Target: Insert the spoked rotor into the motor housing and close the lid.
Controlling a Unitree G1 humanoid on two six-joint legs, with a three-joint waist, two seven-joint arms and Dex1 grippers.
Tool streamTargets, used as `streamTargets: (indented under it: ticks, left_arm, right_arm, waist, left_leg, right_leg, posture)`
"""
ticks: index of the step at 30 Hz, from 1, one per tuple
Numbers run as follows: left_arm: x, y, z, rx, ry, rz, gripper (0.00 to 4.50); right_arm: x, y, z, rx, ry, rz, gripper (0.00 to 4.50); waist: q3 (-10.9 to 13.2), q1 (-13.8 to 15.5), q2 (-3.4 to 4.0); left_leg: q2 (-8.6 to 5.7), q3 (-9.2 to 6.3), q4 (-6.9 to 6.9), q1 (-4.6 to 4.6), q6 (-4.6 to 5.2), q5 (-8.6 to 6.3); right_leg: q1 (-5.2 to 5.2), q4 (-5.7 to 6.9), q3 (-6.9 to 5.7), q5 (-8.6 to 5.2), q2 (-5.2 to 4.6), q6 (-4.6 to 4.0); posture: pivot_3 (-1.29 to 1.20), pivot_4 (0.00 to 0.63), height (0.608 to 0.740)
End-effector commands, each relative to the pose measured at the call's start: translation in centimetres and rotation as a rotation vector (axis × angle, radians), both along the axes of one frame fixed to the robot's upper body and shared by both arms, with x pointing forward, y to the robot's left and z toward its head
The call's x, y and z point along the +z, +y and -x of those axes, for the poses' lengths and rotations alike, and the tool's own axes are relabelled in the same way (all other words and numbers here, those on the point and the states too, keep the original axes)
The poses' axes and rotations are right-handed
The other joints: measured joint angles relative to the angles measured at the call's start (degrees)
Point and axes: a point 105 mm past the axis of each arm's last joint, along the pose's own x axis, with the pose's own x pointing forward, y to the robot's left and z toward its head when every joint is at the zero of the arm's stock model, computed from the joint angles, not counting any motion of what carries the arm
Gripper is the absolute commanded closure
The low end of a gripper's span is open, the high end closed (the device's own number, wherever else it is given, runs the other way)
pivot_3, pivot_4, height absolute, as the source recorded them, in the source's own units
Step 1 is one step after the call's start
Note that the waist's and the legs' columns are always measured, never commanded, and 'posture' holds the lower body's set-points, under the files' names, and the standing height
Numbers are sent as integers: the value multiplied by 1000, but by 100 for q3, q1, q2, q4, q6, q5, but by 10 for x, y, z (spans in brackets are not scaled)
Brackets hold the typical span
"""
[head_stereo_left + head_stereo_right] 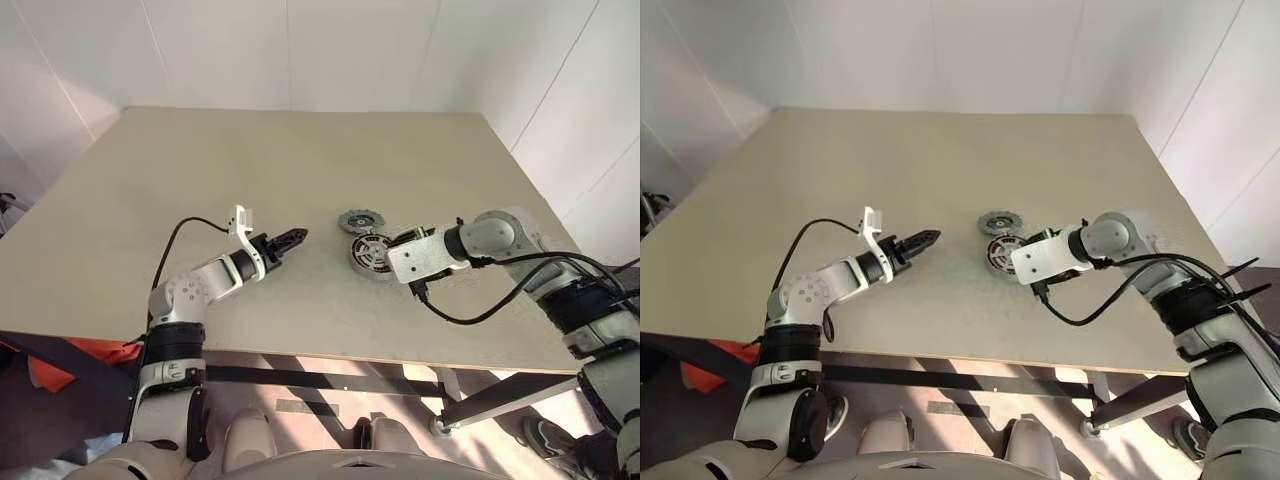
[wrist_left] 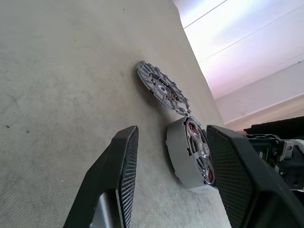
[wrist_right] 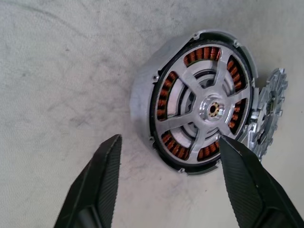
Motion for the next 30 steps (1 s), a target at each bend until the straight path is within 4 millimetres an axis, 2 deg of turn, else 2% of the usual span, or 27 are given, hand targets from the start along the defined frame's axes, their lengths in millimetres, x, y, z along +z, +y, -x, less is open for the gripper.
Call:
streamTargets:
  ticks: [1,7,16,20,30]
  left_arm:
    - [7,8,2,43,-35,19,2076]
    - [5,14,3,70,-29,15,2076]
    - [-4,4,4,57,-7,12,2076]
    - [-4,2,2,53,-5,11,2076]
    - [-8,8,1,71,1,1,2076]
  right_arm:
    - [14,6,-3,64,-26,1,14]
    - [8,-1,0,97,-5,43,14]
    - [12,-11,9,101,-3,62,14]
    - [7,-12,9,96,6,70,14]
    - [0,-1,17,141,19,72,14]
  waist:
    - [0,-3,0]
    - [1,28,-1]
    - [1,50,-2]
    - [1,49,-2]
    - [1,48,-2]
  left_leg:
    - [0,0,0,-8,7,-4]
    - [3,-1,20,-43,50,-7]
    - [4,-2,82,-42,43,-26]
    - [4,-2,86,-35,42,-25]
    - [6,-2,86,-34,42,-25]
  right_leg:
    - [-4,-2,-2,0,0,0]
    - [-23,-8,-13,-1,-3,-1]
    - [-13,22,-4,0,-8,-1]
    - [-13,39,-1,0,-8,-1]
    - [-13,41,-1,0,-8,-1]
  posture:
    - [0,0,740]
    - [0,0,740]
    - [0,0,740]
    - [0,0,740]
    - [0,0,740]
